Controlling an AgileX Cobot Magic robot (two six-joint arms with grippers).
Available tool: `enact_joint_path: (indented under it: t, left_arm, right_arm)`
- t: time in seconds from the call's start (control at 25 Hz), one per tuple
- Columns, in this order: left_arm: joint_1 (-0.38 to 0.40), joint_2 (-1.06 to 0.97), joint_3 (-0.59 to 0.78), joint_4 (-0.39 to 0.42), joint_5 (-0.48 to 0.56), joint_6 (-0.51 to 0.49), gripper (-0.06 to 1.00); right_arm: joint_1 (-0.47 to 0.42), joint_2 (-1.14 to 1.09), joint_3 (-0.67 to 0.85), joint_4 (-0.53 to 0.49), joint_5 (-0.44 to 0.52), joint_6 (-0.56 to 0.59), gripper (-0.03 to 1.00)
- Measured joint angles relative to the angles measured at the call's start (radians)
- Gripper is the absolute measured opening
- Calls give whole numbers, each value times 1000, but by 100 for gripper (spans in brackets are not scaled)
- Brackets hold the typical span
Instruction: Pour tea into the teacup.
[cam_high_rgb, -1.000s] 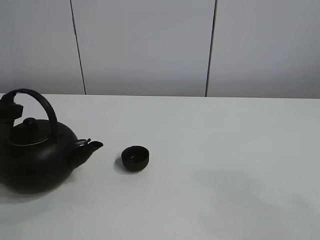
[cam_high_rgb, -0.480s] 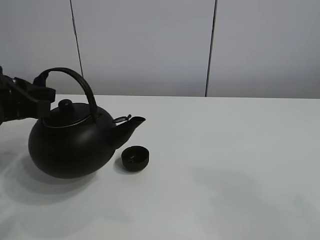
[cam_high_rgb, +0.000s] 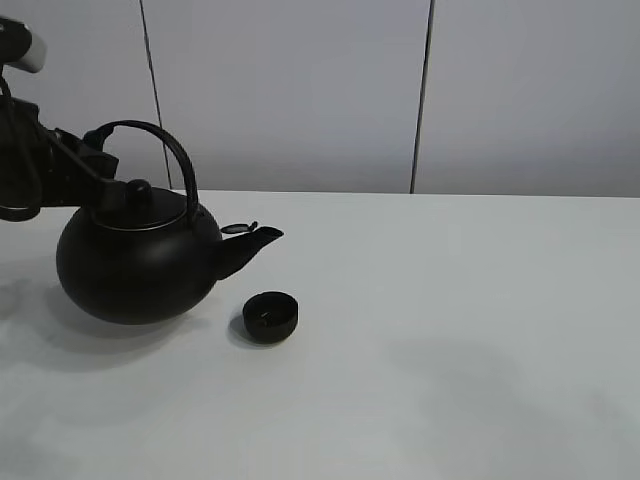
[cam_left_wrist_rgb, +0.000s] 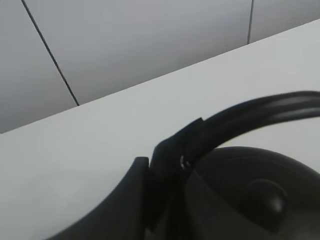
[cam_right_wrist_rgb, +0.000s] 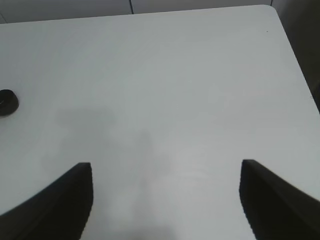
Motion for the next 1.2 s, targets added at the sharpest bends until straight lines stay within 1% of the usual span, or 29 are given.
enact_joint_path:
  t: [0.12,0.2,0.36,0.68,1.04,1.2]
  left_arm:
    - [1,3,-11,-45,18,72,11]
    - [1,20,-13,-79,10,116,11]
    - [3,83,-16,-108,-11,148,11]
    - [4,116,-42,-124,-35,183,11]
    - [4,118,-43,-132,-35,243,11]
    - [4,108,-43,-132,-34,250,11]
  right_arm:
    - [0,0,0,0,1,0,56]
    - [0,0,0,0,1,0,56]
    - [0,0,0,0,1,0,56]
    - [0,0,0,0,1,0,56]
    - [0,0,0,0,1,0,56]
    - [0,0,0,0,1,0,56]
